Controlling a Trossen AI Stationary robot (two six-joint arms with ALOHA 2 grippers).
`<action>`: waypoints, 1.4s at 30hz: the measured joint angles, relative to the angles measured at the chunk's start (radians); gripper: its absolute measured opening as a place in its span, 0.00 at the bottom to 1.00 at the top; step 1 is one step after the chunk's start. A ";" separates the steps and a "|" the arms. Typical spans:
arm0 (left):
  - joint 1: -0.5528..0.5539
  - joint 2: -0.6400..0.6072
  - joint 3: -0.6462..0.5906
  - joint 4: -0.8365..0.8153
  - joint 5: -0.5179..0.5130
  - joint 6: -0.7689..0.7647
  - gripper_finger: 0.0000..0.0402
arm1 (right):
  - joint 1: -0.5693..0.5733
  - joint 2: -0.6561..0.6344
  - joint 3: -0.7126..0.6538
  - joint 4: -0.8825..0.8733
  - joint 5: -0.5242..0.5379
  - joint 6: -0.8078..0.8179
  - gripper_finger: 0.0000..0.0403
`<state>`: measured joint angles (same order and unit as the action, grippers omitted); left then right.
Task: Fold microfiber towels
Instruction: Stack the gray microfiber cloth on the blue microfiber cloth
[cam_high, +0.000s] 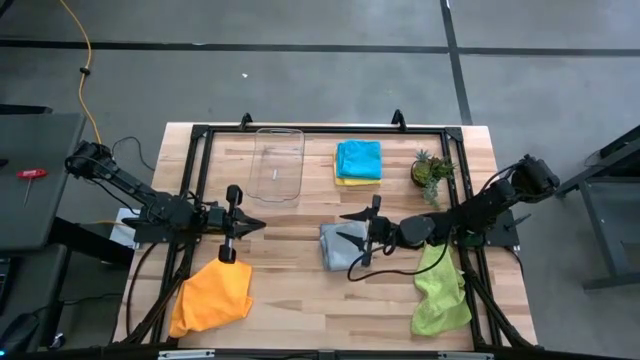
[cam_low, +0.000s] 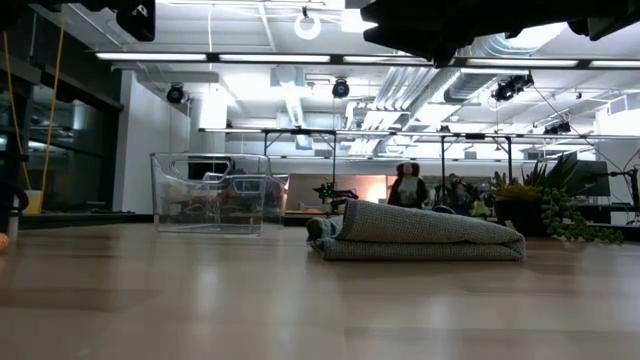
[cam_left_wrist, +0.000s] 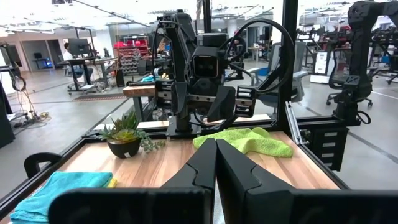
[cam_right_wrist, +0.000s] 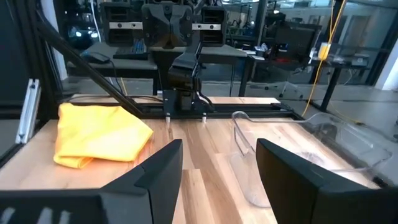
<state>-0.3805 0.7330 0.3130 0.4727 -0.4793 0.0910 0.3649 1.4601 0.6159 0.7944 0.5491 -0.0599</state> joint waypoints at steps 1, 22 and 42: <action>0.000 0.000 0.000 0.000 0.000 0.000 0.00 | 0.000 0.000 0.000 0.000 -0.001 0.025 0.49; 0.000 0.000 0.001 -0.004 0.001 0.000 0.00 | 0.044 0.135 0.447 -1.519 -0.058 1.257 0.49; 0.000 0.000 0.001 -0.006 0.002 -0.008 0.00 | -0.015 0.356 0.435 -1.463 -0.224 1.365 0.49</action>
<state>-0.3801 0.7330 0.3138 0.4671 -0.4778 0.0830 0.3502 1.8165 1.0512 -0.6690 0.3255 1.3049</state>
